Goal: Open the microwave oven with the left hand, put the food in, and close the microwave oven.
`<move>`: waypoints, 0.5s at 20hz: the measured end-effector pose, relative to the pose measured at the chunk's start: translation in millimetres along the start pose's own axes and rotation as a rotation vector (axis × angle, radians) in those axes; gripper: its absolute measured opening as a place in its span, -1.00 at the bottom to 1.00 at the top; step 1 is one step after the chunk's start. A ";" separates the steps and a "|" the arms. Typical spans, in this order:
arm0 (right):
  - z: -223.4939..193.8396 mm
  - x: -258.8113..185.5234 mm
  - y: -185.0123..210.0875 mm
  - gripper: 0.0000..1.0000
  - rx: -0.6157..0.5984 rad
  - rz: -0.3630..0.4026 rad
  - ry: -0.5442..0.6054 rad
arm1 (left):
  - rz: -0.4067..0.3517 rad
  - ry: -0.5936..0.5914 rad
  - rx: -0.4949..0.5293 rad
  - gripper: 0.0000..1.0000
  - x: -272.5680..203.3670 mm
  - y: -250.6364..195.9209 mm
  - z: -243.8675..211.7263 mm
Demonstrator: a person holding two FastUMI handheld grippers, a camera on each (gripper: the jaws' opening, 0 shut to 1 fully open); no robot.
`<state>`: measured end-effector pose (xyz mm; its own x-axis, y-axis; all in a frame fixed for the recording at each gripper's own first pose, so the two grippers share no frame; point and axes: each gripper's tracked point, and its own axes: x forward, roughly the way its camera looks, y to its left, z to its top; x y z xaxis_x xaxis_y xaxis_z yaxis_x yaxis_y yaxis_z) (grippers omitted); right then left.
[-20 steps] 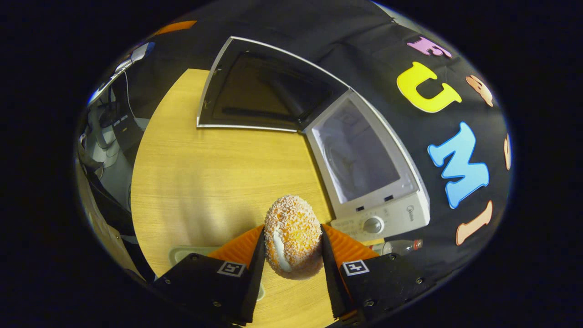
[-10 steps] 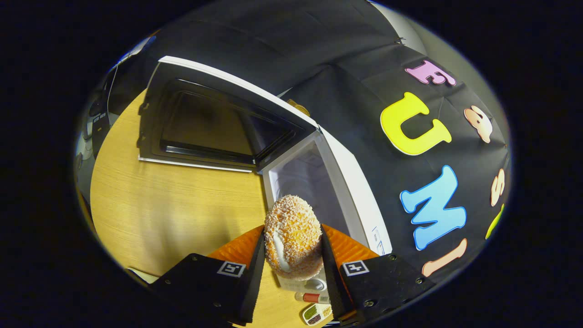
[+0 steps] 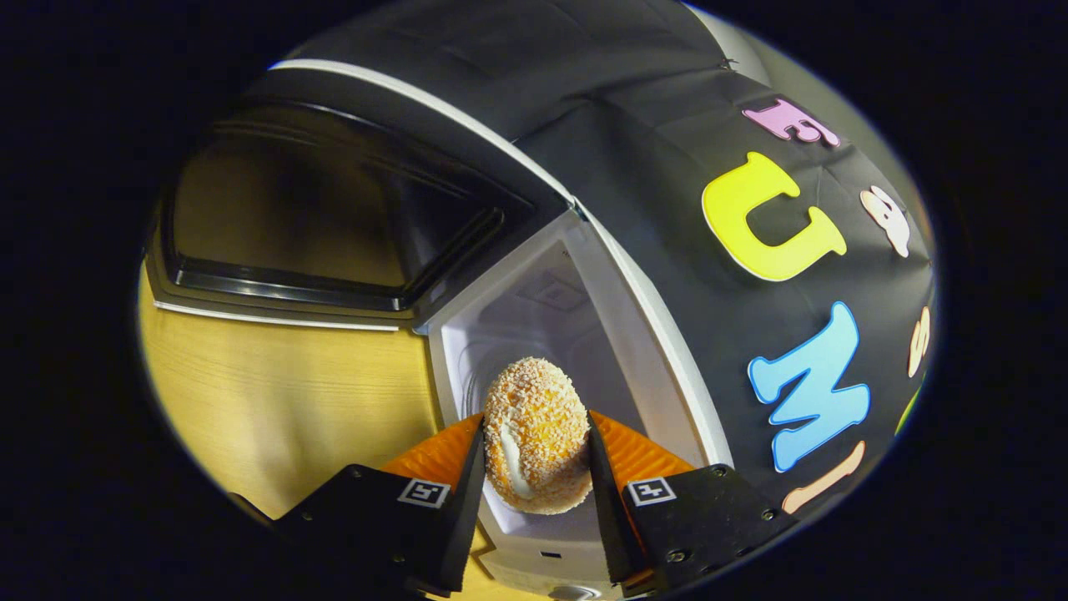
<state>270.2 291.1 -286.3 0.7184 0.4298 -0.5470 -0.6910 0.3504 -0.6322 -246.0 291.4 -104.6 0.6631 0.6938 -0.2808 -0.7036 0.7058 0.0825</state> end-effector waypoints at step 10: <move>-46.6 78.4 1.6 0.31 -0.072 -0.076 0.128 | 0.069 0.070 0.040 0.90 -31.3 12.0 -22.0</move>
<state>329.2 286.6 -355.8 0.7759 0.2932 -0.5586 -0.6300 0.3152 -0.7097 -280.8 275.0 -115.9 0.5929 0.7305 -0.3390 -0.7353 0.6627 0.1421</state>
